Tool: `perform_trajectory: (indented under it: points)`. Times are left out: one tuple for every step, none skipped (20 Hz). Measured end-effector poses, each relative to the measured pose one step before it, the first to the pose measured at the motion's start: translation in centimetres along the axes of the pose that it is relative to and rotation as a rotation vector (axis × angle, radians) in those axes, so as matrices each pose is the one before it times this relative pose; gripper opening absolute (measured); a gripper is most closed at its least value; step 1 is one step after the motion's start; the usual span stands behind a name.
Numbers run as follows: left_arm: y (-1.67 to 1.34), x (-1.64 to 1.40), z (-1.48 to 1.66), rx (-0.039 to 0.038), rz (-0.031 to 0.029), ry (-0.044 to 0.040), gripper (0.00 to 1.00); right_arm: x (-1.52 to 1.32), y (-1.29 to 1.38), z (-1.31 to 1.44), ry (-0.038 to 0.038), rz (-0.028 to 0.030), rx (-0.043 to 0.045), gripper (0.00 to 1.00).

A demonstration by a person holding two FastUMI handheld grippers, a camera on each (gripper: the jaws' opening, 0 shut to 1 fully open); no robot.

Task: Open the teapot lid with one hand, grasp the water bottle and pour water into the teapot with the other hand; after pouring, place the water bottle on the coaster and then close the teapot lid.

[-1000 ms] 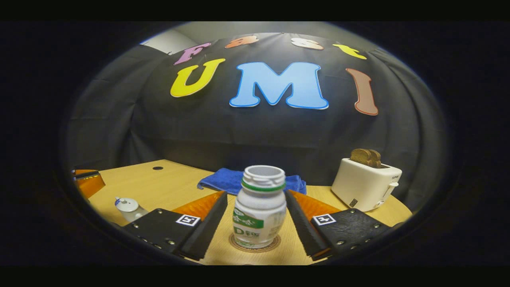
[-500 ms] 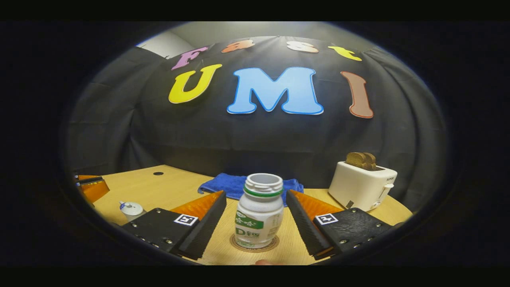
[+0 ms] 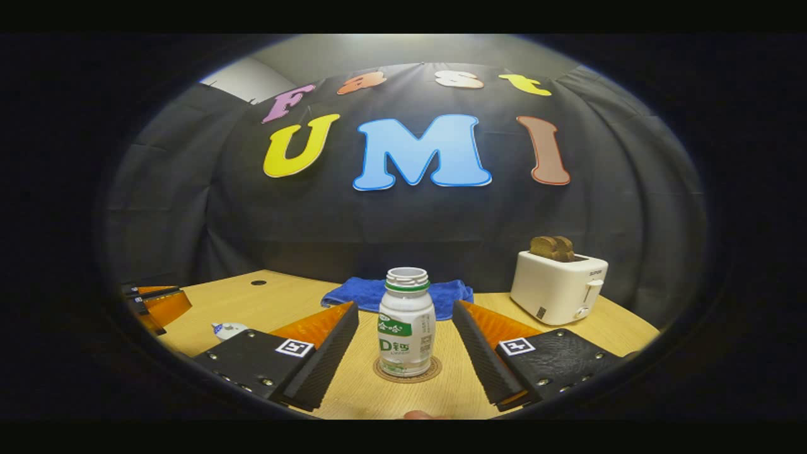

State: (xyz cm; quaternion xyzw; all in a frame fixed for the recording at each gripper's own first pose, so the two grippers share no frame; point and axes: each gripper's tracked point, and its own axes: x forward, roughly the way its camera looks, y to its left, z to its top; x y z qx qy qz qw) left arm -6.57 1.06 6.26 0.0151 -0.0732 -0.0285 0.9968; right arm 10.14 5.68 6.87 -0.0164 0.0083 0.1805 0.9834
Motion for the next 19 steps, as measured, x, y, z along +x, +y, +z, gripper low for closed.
perform_trajectory:
  points:
    - [-0.347,-0.422,-0.013,-0.00047,-0.00309,-0.00615,0.22,-0.776,0.12,0.023,-0.00421,-0.00716,-0.00145,0.92]
    - [-0.384,-0.467,-0.101,-0.00293,-0.00634,-0.00513,0.22,-0.893,0.139,-0.112,-0.00532,-0.00562,0.00291,0.92]
    - [-0.439,-0.514,-0.061,-0.00376,-0.00525,-0.00379,0.22,-0.92,0.162,-0.009,-0.00673,-0.01123,0.00727,0.92]
    - [-0.369,-0.451,-0.262,-0.00324,-0.00404,-0.0011,0.22,-1.032,0.082,-0.081,-0.00711,-0.01251,0.0044,0.92]
    - [-0.324,-0.423,-0.191,-0.00505,-0.00322,-0.003,0.22,-0.905,0.185,-0.132,-0.00542,-0.01264,-0.00052,0.92]
    - [-0.392,-0.408,-0.399,-0.00708,-0.00438,0.0024,0.22,-1.066,0.075,-0.287,-0.00416,-0.01221,0.00096,0.92]
    - [-0.374,-0.461,-0.294,-0.00791,-0.00516,0.00399,0.22,-0.942,0.383,-0.259,-0.0005,-0.00101,0.00737,0.91]
    - [-0.309,-0.342,-0.271,-0.00565,-0.00402,0.00062,0.22,-0.916,0.44,-0.513,0.00539,0.00245,0.01417,0.92]
    - [-0.19,-0.401,-0.133,-0.00359,-0.00346,-0.0041,0.22,-0.804,0.175,-0.376,0.00298,-0.00292,0.01487,0.92]
    - [-0.167,-0.403,-0.062,0.0013,-0.00169,-0.00617,0.22,-0.835,-0.065,-0.32,0.00057,-0.01256,0.00849,0.92]
    - [-0.118,-0.233,0.016,0.004,0.00159,-0.00486,0.22,-0.554,-0.058,-0.235,-0.0015,-0.01532,0.00552,0.92]
    - [-0.152,-0.292,-0.167,0.0046,0.00103,0.00048,0.22,-0.51,0.068,-0.385,-0.00043,-0.01139,0.00345,0.91]
    - [-0.234,-0.176,-0.309,0.00262,-0.00217,0.00344,0.22,-0.268,0.023,-0.353,-0.00027,-0.00942,-0.00488,0.91]
    - [-0.136,0.019,-0.402,0.00198,0.00144,0.005,0.22,-0.368,0.027,-0.33,-0.00205,-0.00964,-0.01066,0.91]
    - [-0.095,-0.05,-0.247,0.00357,0.00239,0.00289,0.22,-0.185,-0.013,-0.301,-0.00162,-0.00835,-0.01332,0.89]
    - [-0.037,-0.035,-0.169,0.00467,0.00387,0.00154,0.22,-0.214,0.034,-0.304,-0.00244,-0.00634,-0.00949,0.92]
    - [0.045,-0.057,-0.114,0.00387,0.00544,-0.00023,0.22,-0.145,0.238,-0.221,-0.00191,0.0011,-0.00416,0.92]
    - [-0.003,-0.007,-0.124,0.00037,0.00167,0.00029,0.22,-0.096,0.153,-0.195,-0.00205,-0.00171,-0.00278,0.89]
    - [-0.074,-0.009,-0.222,-0.00297,-0.00026,0.0018,0.22,-0.047,-0.033,-0.147,-0.00332,-0.00332,-0.00554,0.89]
